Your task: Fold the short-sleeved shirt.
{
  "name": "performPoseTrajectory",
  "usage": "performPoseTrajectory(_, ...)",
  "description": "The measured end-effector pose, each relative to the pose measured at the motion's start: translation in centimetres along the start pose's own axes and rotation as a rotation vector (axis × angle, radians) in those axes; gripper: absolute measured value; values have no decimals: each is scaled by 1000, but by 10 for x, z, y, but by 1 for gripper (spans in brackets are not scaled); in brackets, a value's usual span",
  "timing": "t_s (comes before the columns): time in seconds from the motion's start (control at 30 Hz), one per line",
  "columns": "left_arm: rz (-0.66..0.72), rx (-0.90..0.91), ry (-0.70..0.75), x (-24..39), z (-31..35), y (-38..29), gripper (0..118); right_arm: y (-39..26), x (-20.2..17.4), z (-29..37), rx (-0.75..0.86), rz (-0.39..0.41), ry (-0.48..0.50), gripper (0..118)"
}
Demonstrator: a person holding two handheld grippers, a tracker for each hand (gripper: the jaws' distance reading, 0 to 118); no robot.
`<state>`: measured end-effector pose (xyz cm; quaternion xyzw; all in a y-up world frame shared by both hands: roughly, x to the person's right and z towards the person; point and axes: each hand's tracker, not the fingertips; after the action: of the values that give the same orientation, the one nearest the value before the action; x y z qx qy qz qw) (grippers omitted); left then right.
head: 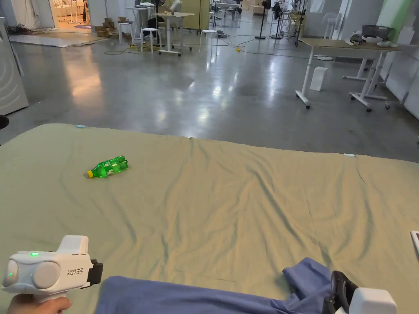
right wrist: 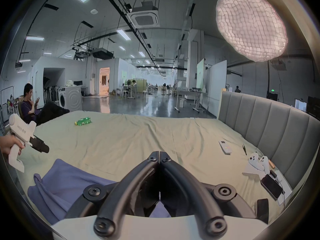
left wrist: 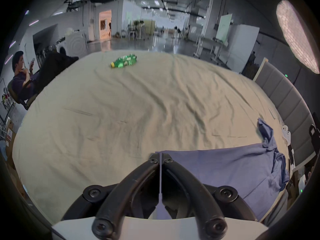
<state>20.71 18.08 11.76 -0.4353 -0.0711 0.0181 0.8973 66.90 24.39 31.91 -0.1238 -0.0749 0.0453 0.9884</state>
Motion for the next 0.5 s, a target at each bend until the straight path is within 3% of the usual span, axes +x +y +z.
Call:
performPoseTrajectory(0.07,-16,-49,33,3,-16,7,27,-4,3,-5,-19,9,-10,0)
performPoseTrajectory(0.17,-52,-109,17,8,-41,12,79,-11,8,-10,-52,16,-23,0)
performPoseTrajectory(0.2,-53,-134,8,10,-47,12,83,-13,10,-12,-66,18,-31,0)
performPoseTrajectory(0.5,-43,-208,111,28,-84,-2,81,-28,31,-22,-151,12,-92,0)
